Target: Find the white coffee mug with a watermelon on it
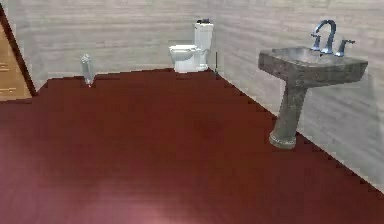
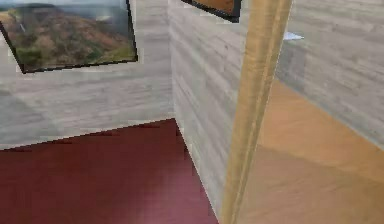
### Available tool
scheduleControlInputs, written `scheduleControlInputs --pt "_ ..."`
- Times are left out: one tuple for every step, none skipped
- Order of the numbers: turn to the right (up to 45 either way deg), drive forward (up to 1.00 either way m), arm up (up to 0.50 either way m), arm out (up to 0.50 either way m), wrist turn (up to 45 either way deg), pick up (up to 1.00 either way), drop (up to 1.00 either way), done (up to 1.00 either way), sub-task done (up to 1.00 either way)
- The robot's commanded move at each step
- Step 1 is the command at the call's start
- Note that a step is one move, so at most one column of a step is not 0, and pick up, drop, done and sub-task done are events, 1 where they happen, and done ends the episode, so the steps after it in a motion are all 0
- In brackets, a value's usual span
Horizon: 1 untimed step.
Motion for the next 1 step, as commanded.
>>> scheduleControlInputs --pt "45.0 0.00 0.00 0.00 0.0 0.00 0.00 0.00 0.00"
